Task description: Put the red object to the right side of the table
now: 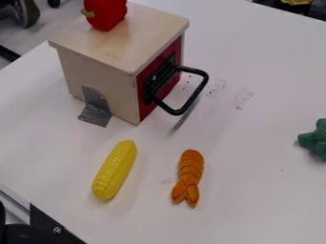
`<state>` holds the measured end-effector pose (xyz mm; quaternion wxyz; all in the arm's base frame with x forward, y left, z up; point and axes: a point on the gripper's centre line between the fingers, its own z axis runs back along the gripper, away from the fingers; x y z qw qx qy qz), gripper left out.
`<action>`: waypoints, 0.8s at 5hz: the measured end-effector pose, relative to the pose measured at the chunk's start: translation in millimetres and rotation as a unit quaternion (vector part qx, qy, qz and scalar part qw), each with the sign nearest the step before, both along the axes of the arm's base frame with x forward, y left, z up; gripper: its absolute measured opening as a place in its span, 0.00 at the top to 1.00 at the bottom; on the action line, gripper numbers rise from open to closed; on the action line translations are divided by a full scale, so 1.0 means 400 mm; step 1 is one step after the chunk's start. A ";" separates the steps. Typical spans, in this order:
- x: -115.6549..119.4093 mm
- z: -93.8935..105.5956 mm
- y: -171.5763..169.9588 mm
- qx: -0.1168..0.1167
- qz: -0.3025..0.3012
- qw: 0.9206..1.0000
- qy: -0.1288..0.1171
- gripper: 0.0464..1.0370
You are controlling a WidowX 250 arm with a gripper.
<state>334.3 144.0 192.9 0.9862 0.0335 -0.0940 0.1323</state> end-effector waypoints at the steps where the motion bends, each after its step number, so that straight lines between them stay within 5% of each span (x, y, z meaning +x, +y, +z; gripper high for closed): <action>1: 0.002 -0.048 0.026 -0.005 0.003 1.000 0.018 0.04; 4: -0.005 -0.181 0.055 -0.012 0.002 0.995 0.096 0.07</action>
